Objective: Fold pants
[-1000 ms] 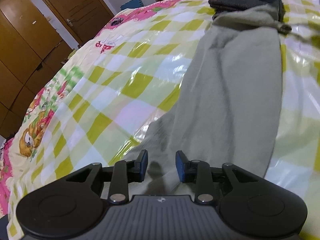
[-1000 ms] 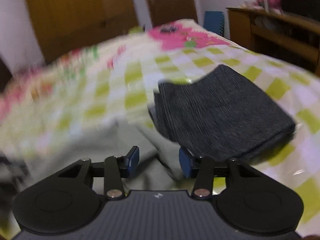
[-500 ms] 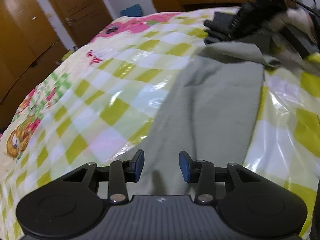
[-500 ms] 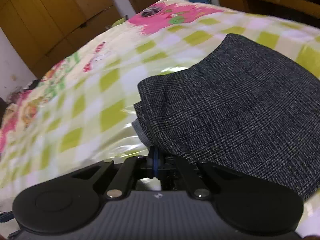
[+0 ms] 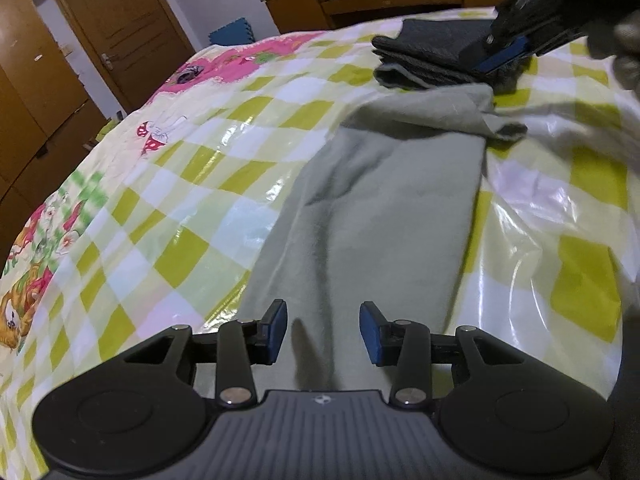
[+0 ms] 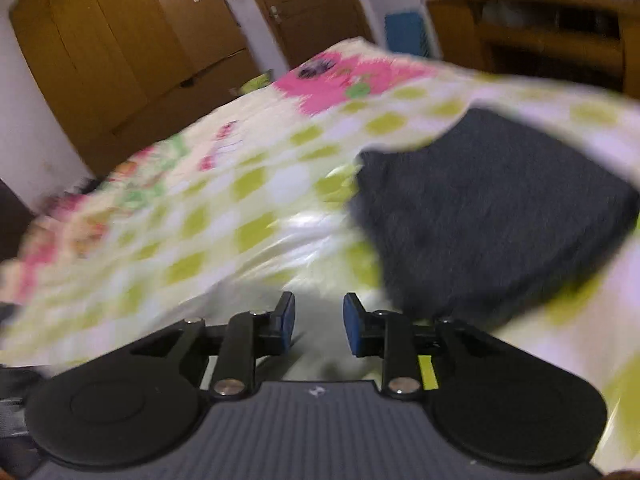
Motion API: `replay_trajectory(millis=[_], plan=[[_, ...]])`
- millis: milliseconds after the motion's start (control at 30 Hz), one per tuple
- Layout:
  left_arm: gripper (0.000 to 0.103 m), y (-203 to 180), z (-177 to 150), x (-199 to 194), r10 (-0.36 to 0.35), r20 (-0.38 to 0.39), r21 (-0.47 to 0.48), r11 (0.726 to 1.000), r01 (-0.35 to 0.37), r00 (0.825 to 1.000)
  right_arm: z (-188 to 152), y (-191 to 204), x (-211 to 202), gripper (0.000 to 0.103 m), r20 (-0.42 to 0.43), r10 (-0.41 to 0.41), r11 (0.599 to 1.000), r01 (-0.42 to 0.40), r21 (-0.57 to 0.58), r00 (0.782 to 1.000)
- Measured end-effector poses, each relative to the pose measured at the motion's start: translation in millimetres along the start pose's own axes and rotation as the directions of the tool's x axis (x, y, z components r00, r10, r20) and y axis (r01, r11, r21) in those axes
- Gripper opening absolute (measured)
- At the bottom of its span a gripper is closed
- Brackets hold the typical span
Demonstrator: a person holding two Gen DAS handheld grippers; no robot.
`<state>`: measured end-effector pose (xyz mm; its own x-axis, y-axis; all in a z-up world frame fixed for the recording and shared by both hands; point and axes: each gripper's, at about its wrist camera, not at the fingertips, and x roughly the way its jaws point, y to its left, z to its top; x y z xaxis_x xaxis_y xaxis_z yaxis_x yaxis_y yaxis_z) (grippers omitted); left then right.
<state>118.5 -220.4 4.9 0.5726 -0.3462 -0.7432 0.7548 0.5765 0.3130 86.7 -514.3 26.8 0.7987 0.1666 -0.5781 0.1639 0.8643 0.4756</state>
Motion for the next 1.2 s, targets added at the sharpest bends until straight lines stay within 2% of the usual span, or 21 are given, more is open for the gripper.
replay_trajectory(millis=[67, 100, 133, 200, 267, 300, 333, 367, 400, 467, 500, 567, 633, 667, 767, 867, 933, 1000, 1067, 1133, 1200], plan=[[0.054, -3.1, -1.1, 0.6, -0.001, -0.014, 0.003, 1.0, 0.001, 1.0, -2.6, 1.8, 6.8, 0.037, -0.038, 0.063, 0.998, -0.062, 0.032, 0.997], [0.054, -4.0, -1.4, 0.2, -0.004, -0.017, 0.002, 1.0, 0.004, 1.0, -3.0, 1.6, 12.5, 0.045, -0.054, 0.083, 0.996, -0.081, 0.041, 0.995], [0.054, -5.3, -1.3, -1.9, -0.002, -0.015, 0.003, 1.0, 0.002, 1.0, -2.4, 0.4, 18.3, 0.047, -0.064, 0.087, 0.995, -0.083, 0.061, 0.994], [0.054, -7.0, -1.4, -6.8, -0.003, -0.009, 0.001, 1.0, 0.003, 1.0, 3.3, -3.4, 35.7, 0.047, -0.083, 0.109, 0.991, -0.102, 0.092, 0.991], [0.054, -6.9, -2.0, -10.4, -0.009, -0.006, -0.002, 1.0, 0.008, 1.0, 7.1, -10.0, 55.1, 0.048, -0.137, 0.091, 0.983, -0.067, 0.171, 0.986], [0.054, -6.7, -2.9, -11.5, -0.008, -0.005, 0.0, 1.0, 0.008, 1.0, 8.4, -13.1, 61.3, 0.04, -0.152, 0.098, 0.979, -0.067, 0.195, 0.983], [0.054, -6.3, -3.8, -12.0, -0.009, -0.006, 0.0, 1.0, 0.009, 1.0, 11.3, -14.8, 66.3, 0.021, -0.15, 0.119, 0.974, -0.086, 0.212, 0.981], [0.054, -5.5, -4.9, -12.2, -0.011, -0.007, 0.001, 1.0, 0.011, 1.0, 13.0, -13.8, 68.5, 0.014, -0.15, 0.134, 0.968, -0.097, 0.23, 0.98], [0.054, -5.0, -5.3, -11.9, -0.01, -0.008, 0.002, 1.0, 0.01, 1.0, 18.5, -13.2, 68.3, 0.013, -0.135, 0.153, 0.963, -0.117, 0.242, 0.979], [0.054, -3.0, -6.4, -10.3, -0.005, -0.008, 0.0, 1.0, 0.005, 1.0, 31.7, -5.7, 64.3, 0.013, -0.06, 0.162, 0.97, -0.148, 0.194, 0.985], [0.054, -1.7, -6.7, -9.0, -0.006, -0.01, -0.005, 1.0, 0.006, 1.0, 41.4, 0.9, 63.2, 0.015, -0.026, 0.138, 0.982, -0.134, 0.132, 0.99], [0.054, 0.1, -6.8, -6.8, -0.004, -0.01, -0.01, 1.0, 0.004, 1.0, 57.8, 12.4, 63.7, 0.023, -0.009, 0.04, 0.999, -0.04, 0.016, 0.999], [0.054, 1.2, -7.6, -6.1, -0.008, -0.007, -0.012, 1.0, 0.008, 1.0, 63.9, 9.3, 56.7, 0.054, 0.001, -0.012, 1.0, 0.012, -0.013, 1.0], [0.054, 1.6, -8.5, -5.7, -0.01, -0.006, -0.014, 1.0, 0.01, 1.0, 64.0, 1.4, 47.5, 0.057, 0.025, -0.036, 0.999, 0.036, 0.006, 0.999], [0.054, 1.3, -11.8, -2.6, -0.021, -0.01, -0.022, 1.0, 0.021, 1.0, 54.2, -24.9, 20.1, 0.057, 0.053, -0.082, 0.993, 0.077, 0.085, 0.995], [0.054, -2.3, -13.6, 0.5, -0.02, -0.014, -0.009, 1.0, 0.02, 1.0, 23.1, -39.9, -9.4, 0.057, 0.036, -0.092, 0.984, 0.085, 0.156, 0.995], [0.054, -5.4, -13.2, 0.9, -0.013, -0.015, 0.002, 1.0, 0.013, 1.0, -4.4, -44.8, -19.0, 0.057, 0.008, -0.063, 0.967, 0.059, 0.246, 0.998], [0.054, -7.3, -12.9, 0.1, -0.01, -0.017, 0.007, 1.0, 0.011, 1.0, -21.6, -49.2, -14.2, 0.057, -0.007, 0.01, 0.938, -0.007, 0.347, 1.0], [0.054, -8.4, -13.0, -1.5, -0.006, -0.019, 0.008, 1.0, 0.006, 1.0, -34.5, -50.4, -7.3, 0.057, 0.014, 0.067, 0.908, -0.067, 0.413, 0.998], [0.054, -8.6, -13.7, -4.8, 0.0, -0.02, 0.007, 1.0, 0.0, 1.0, -38.9, -49.3, 8.9, 0.057, 0.02, 0.074, 0.891, -0.075, 0.448, 0.997], [0.054, -7.8, -15.5, -9.5, 0.005, -0.019, 0.003, 1.0, -0.005, 1.0, -39.5, -47.8, 24.1, 0.057, 0.028, 0.047, 0.882, -0.054, 0.468, 0.999]])
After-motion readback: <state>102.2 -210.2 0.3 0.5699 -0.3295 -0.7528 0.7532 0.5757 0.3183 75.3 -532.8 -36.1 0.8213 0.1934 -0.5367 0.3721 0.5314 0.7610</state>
